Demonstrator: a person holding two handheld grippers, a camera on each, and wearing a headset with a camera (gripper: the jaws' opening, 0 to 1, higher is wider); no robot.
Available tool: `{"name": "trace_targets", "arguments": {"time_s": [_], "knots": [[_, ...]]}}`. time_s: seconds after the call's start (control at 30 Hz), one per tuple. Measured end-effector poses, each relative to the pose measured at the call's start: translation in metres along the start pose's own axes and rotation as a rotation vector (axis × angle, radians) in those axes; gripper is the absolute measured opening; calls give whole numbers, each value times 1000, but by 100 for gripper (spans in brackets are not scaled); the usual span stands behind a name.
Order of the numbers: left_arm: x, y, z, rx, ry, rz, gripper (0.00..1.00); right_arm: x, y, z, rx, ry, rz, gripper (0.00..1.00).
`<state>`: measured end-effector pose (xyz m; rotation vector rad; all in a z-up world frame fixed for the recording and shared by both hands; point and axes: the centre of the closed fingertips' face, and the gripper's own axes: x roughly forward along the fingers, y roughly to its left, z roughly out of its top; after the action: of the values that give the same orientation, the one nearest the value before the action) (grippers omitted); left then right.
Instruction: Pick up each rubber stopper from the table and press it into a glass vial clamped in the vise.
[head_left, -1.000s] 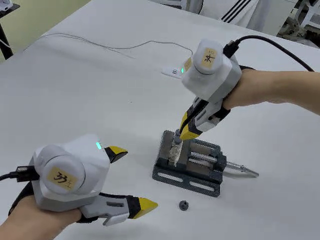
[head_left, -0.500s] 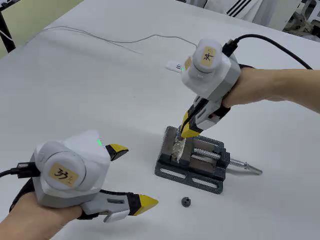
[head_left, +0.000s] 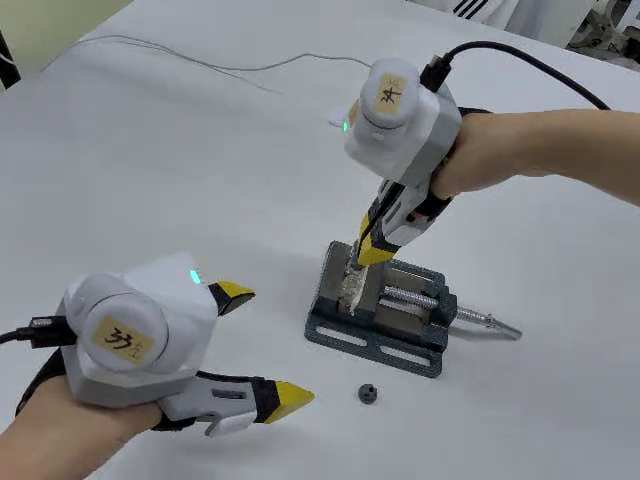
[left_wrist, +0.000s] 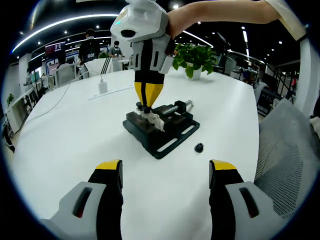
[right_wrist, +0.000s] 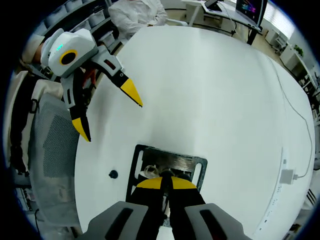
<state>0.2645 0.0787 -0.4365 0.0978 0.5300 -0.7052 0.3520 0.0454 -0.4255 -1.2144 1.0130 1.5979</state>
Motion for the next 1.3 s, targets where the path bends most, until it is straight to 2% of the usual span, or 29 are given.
{"name": "trace_targets", "arguments": {"time_s": [0.13, 0.23, 0.33, 0.5, 0.6, 0.73, 0.87, 0.9, 0.93, 1.0, 1.2, 1.3], "knots": [[2, 1, 1, -3, -1, -1, 68, 1, -2, -2, 4, 11, -4, 0], [3, 1, 4, -3, -8, -1, 68, 1, -4, -3, 14, -5, -9, 0], [4, 2, 5, -4, -11, 0, 68, 1, -5, -5, 73, -30, 7, 0], [5, 3, 5, -10, -9, 3, 68, 4, -9, -8, 51, -22, 6, 0], [5, 3, 5, -13, -10, 4, 68, 4, -6, -8, 61, -28, 3, 0], [7, 3, 6, -17, -14, 5, 68, 6, -4, -6, 27, 3, -30, 0], [10, 1, 8, -18, -15, -2, 67, 6, -3, -5, -4, 37, -39, 0], [10, 1, 9, -16, -16, -4, 67, 6, -2, -5, 14, 41, -44, 0], [11, 0, 10, -15, -16, -6, 67, 6, -2, -6, -18, 54, -50, 0], [11, 0, 12, -15, -20, -8, 67, 6, -1, -5, -23, 69, -60, 0], [11, -1, 16, -5, -22, -13, 67, 5, 0, -6, -25, 65, -83, 0], [10, -3, 17, 1, -21, -14, 67, 4, -2, -6, 34, 40, -77, 0]]}}
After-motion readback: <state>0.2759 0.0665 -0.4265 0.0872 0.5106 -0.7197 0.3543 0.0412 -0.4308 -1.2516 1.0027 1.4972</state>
